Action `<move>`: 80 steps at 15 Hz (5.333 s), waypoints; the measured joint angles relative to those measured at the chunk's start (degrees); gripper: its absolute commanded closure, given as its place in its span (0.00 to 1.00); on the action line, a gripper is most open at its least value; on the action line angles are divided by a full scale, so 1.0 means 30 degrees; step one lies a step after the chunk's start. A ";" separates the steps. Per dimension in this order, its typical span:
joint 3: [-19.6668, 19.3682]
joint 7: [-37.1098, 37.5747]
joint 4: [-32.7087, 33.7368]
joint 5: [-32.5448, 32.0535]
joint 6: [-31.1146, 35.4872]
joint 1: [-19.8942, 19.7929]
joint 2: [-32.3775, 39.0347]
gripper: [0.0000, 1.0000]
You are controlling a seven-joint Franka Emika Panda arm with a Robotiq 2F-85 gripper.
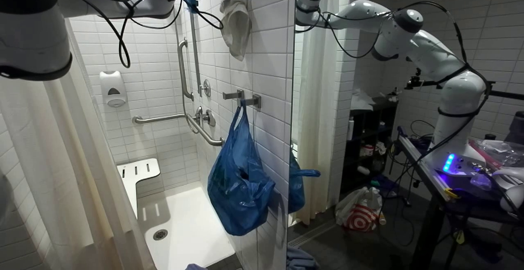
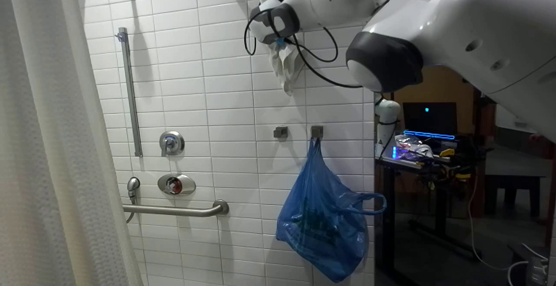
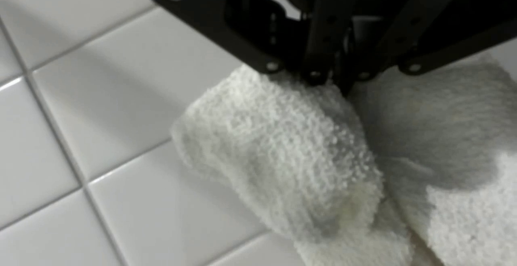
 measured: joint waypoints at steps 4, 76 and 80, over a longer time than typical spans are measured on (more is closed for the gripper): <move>0.1168 -0.0387 0.0034 0.0001 -0.0446 -0.0280 0.0022 0.98; -0.3612 -1.3310 -2.1378 0.8953 1.9189 1.4713 0.1844 0.98; -0.3588 -1.3497 -2.1786 0.8777 1.8876 1.4579 0.0492 0.98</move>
